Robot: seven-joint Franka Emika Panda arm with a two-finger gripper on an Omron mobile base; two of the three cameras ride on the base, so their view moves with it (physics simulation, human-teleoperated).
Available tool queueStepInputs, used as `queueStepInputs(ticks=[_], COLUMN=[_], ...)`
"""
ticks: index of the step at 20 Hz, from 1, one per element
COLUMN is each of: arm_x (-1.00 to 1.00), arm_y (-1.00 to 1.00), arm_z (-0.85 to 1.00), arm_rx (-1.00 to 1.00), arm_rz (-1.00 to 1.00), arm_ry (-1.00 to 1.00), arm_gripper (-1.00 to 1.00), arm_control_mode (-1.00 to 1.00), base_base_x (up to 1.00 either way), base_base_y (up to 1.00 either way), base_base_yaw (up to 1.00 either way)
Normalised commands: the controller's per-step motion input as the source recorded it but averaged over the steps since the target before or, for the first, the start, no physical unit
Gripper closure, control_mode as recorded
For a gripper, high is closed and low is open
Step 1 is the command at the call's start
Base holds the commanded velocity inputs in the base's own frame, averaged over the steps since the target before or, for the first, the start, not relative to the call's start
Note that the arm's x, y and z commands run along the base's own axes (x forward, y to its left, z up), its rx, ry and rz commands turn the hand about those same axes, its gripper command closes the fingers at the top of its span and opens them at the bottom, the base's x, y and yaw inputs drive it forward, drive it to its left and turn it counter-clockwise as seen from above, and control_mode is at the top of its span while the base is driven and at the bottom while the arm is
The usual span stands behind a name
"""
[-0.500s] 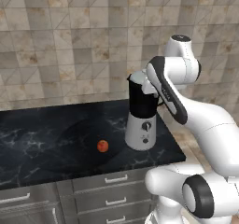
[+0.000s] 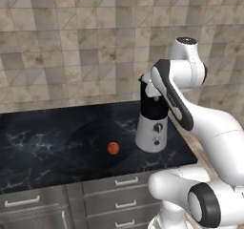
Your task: Open the blender lid, put the apple in the blender, close the lid, and start the blender.
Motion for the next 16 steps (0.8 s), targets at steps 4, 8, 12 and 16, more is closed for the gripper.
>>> queueStepInputs(ticks=[4, 8, 12, 16], arm_x=[0.00, 0.00, 0.00, 0.00], arm_y=[0.00, 0.00, 0.00, 0.00], arm_z=[0.00, 0.00, 0.00, 0.00], arm_rx=[0.00, 0.00, 0.00, 0.00], arm_rz=[0.00, 0.00, 0.00, 0.00], arm_ry=[0.00, 0.00, 0.00, 0.00], arm_gripper=[-1.00, -1.00, -1.00, -1.00], arm_control_mode=[1.00, 1.00, 1.00, 1.00], base_base_x=[0.00, 0.00, 0.00, 0.00], base_base_y=[0.46, 0.51, 0.52, 0.47], base_base_yaw=[0.00, 0.00, 0.00, 0.00])
